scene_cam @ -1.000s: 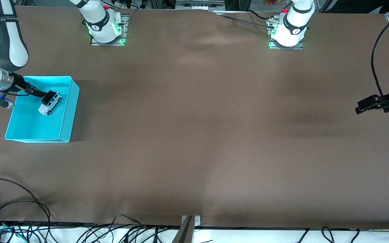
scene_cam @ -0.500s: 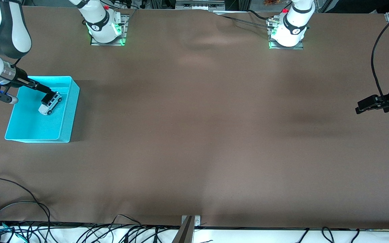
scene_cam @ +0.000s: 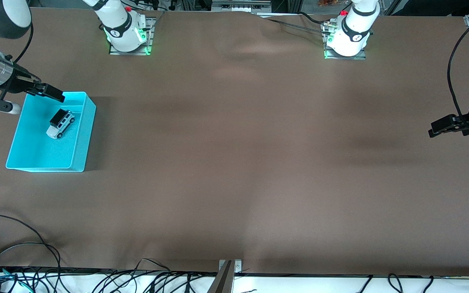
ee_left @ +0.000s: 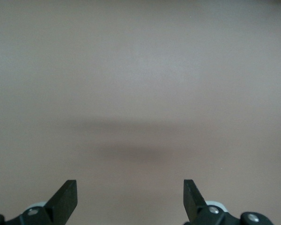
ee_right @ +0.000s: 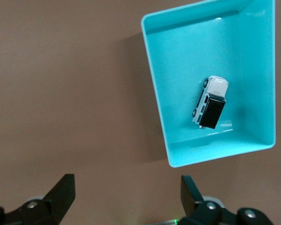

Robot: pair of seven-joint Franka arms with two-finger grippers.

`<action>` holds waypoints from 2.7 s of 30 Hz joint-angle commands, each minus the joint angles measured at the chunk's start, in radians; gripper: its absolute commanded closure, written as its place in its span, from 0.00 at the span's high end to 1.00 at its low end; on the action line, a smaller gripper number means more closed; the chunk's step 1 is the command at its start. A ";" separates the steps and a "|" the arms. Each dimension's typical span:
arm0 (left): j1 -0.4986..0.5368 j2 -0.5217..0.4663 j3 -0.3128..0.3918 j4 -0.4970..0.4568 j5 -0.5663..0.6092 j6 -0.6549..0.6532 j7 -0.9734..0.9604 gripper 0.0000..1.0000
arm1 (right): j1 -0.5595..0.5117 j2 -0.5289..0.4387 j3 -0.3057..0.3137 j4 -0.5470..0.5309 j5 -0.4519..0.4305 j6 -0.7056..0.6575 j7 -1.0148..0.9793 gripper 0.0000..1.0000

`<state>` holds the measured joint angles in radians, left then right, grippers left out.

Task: Wind and store white jeep toy

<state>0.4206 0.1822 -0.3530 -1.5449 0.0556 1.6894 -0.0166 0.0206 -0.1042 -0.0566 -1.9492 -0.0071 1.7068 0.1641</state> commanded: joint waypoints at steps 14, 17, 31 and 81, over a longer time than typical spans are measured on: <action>0.001 0.000 -0.001 -0.001 -0.019 -0.005 0.003 1.00 | 0.024 0.127 0.061 0.349 0.022 -0.245 0.058 1.00; 0.001 0.000 -0.001 -0.001 -0.019 -0.005 0.003 1.00 | 0.024 0.127 0.058 0.349 0.016 -0.230 0.051 1.00; 0.001 0.000 -0.001 -0.001 -0.019 -0.005 0.003 1.00 | 0.022 0.117 0.041 0.345 0.015 -0.194 -0.183 1.00; 0.001 0.000 -0.003 -0.001 -0.019 -0.005 0.001 1.00 | 0.012 0.121 0.040 0.317 0.004 -0.119 -0.152 1.00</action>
<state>0.4203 0.1869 -0.3539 -1.5459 0.0557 1.6894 -0.0166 0.0364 0.0211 -0.0177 -1.6304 0.0014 1.5942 0.0106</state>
